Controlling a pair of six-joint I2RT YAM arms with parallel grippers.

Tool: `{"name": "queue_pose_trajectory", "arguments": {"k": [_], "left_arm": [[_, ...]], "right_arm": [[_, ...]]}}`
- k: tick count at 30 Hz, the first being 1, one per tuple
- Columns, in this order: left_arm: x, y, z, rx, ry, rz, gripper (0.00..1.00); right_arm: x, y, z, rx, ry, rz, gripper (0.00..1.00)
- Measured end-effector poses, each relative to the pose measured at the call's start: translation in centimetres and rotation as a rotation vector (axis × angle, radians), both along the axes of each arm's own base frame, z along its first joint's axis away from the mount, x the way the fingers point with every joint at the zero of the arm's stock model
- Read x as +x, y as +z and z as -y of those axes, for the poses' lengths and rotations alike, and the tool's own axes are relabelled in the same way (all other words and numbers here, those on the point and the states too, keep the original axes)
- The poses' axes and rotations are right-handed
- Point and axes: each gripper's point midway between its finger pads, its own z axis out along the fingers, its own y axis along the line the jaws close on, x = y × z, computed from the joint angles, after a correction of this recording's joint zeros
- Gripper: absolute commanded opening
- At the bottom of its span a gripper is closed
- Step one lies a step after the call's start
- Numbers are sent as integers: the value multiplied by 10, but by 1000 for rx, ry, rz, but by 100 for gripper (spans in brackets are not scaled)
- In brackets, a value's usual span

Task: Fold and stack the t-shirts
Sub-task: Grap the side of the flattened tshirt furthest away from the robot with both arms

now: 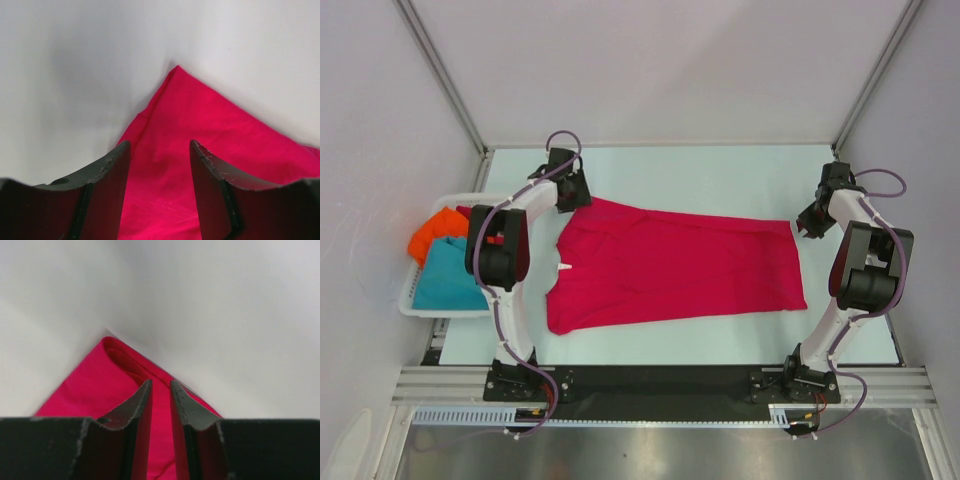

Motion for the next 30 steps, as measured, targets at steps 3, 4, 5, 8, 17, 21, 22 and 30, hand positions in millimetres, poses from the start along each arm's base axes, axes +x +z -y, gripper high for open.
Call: {"name": "queue_pose_trajectory", "arguments": {"k": [3,4,5,8,17,21,22,30], "left_arm": [[-5,-3,-5,23,15,-17,56],[-8,-3,-7,28,18,-22,56],[-11,-4,-8,33,21,-31,56],[-17,-8,-10,40,25,-49,56],[-31,-12,-9,24,23,-72,48],[-33,-14,-7,13,27,-76,26],[-34,-14,-7,10,28,-78,13],[-37,-17,-5,1,25,-91,0]], "right_arm": [[0,0,0,0,0,0,25],[0,0,0,0,0,0,25],[0,0,0,0,0,0,25],[0,0,0,0,1,0,25],[0,0,-1,0,3,-1,17],[0,0,-1,0,3,-1,20],[0,0,-1,0,3,-1,21],[0,-1,-3,1,6,-3,28]]}}
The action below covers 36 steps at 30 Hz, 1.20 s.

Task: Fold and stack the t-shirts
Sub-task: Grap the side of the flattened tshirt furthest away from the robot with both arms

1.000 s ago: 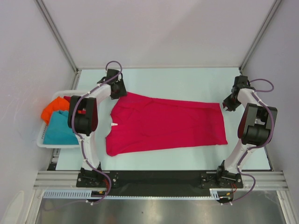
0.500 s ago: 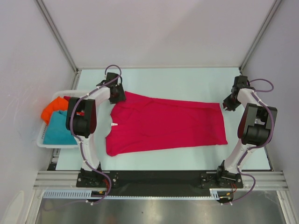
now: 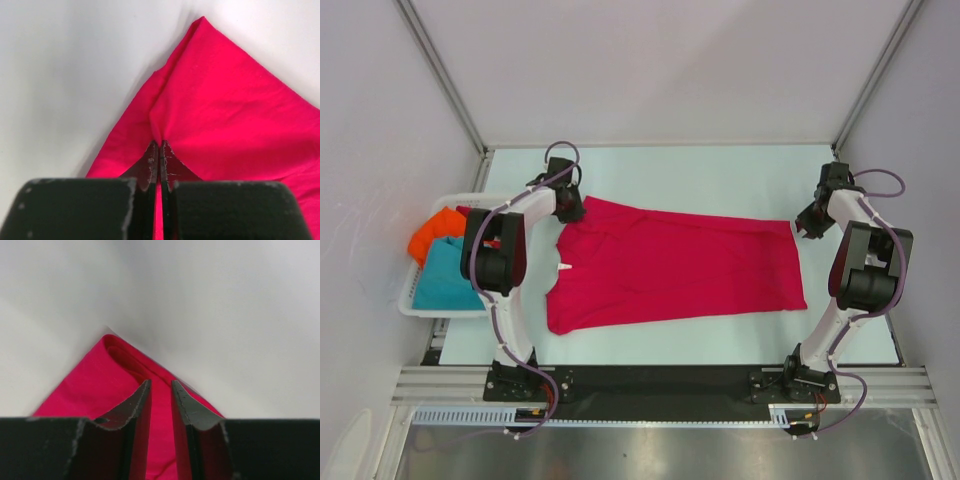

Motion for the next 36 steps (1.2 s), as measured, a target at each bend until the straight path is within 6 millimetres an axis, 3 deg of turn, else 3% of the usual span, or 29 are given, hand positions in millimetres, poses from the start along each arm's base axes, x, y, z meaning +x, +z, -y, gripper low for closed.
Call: {"name": "queue_pose_trajectory", "arguments": {"k": [4,12,22,36], "left_arm": [[-1,6,0,-1,0,7,0],[-7,39,-1,-6,0,40,0],[-18,108,-1,-25,-4,156,0],[-50,117,4,-24,-29,136,0]], "right_arm": [[3,0,-5,2,13,-5,28],[24,-2,-21,1,59,1,27],[26,-8,-37,13,88,-13,27],[24,-11,-37,15,85,-20,27]]}}
